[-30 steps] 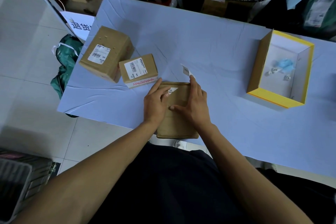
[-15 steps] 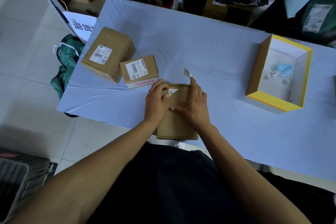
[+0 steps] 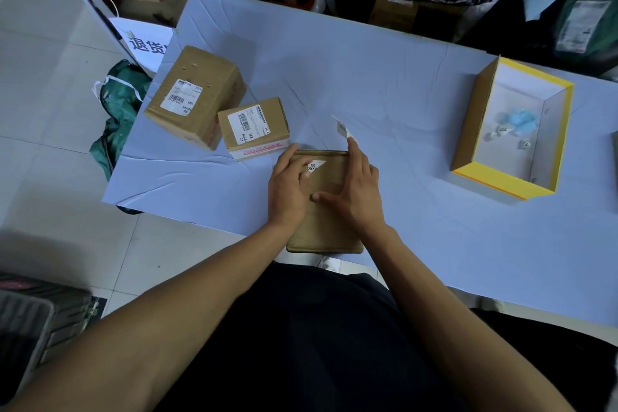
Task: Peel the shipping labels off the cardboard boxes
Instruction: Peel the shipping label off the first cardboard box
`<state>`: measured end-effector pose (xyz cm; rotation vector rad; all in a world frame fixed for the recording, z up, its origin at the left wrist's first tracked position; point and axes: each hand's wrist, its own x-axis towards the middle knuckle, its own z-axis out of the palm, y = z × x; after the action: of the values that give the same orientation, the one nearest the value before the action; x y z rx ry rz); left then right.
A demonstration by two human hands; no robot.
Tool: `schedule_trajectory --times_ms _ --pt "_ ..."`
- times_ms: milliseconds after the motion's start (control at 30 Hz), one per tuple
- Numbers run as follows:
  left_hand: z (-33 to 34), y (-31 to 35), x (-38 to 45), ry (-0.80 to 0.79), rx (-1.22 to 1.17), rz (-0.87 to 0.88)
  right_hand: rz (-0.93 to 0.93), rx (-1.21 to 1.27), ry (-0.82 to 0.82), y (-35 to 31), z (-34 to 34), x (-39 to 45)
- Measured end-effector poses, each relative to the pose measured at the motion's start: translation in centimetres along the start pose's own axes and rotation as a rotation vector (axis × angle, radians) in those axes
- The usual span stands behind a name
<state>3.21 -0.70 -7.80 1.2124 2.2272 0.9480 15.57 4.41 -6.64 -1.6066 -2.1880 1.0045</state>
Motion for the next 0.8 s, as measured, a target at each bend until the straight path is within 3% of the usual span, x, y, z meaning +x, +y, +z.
schedule_trajectory --times_ms 500,800 --pt "-0.77 0.61 0.63 0.002 -0.138 -0.067 0.0 0.005 -0.015 -0.21 -0.32 -0.03" --pt "-0.08 0.28 0.08 0.0 -0.043 -0.04 0.003 -0.011 -0.008 -0.19 -0.11 -0.04"
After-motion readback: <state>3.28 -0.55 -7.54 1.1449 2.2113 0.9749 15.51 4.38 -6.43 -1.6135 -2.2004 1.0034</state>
